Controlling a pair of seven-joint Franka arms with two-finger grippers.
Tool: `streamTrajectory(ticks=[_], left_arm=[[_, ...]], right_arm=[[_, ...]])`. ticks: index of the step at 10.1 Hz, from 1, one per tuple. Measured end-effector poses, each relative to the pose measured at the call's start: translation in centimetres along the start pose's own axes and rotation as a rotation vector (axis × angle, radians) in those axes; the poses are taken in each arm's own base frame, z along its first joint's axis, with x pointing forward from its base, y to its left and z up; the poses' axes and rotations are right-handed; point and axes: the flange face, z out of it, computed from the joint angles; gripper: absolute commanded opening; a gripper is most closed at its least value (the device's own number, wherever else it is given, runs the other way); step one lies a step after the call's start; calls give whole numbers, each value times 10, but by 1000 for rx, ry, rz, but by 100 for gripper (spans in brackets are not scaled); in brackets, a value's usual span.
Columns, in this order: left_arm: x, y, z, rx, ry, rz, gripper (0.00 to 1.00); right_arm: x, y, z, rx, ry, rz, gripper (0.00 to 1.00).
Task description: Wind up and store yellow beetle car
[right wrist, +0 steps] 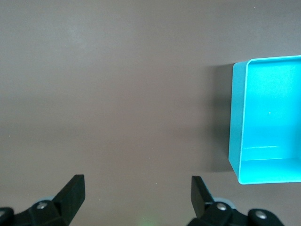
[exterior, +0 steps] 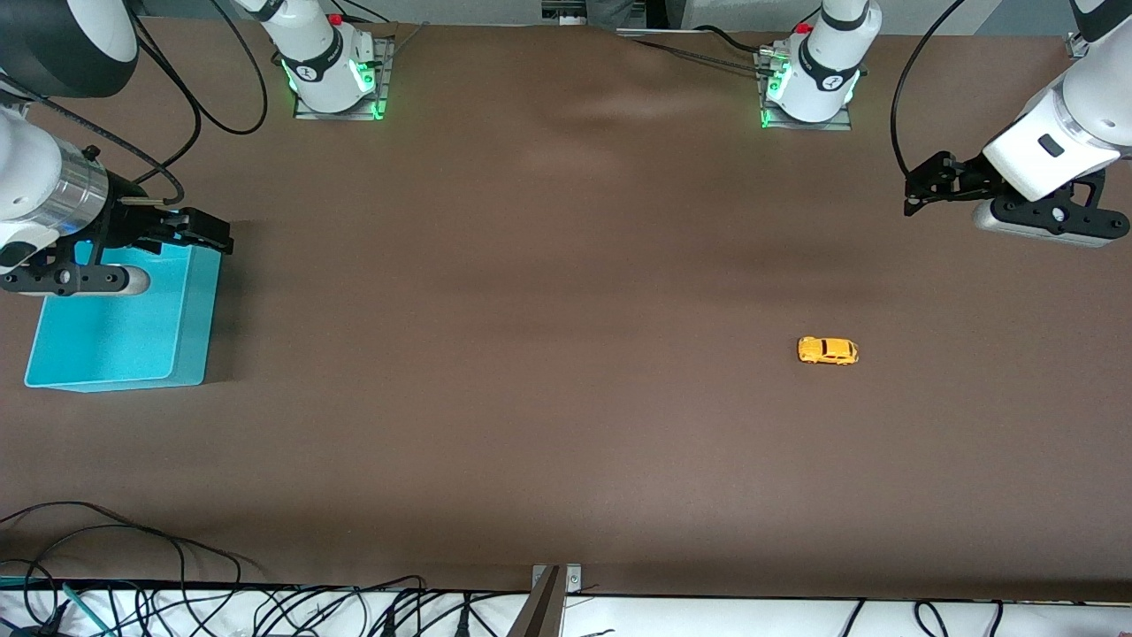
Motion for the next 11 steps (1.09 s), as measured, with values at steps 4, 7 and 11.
streamTrajectory(ticks=[4, 7, 11], left_arm=[[0, 0, 0, 0, 0, 0, 100], [0, 0, 0, 0, 0, 0, 100], [0, 0, 0, 0, 0, 0, 100]], right_arm=[[0, 0, 0, 0, 0, 0, 100], [1, 9, 1, 1, -7, 14, 100], [1, 11, 2, 1, -9, 17, 100]])
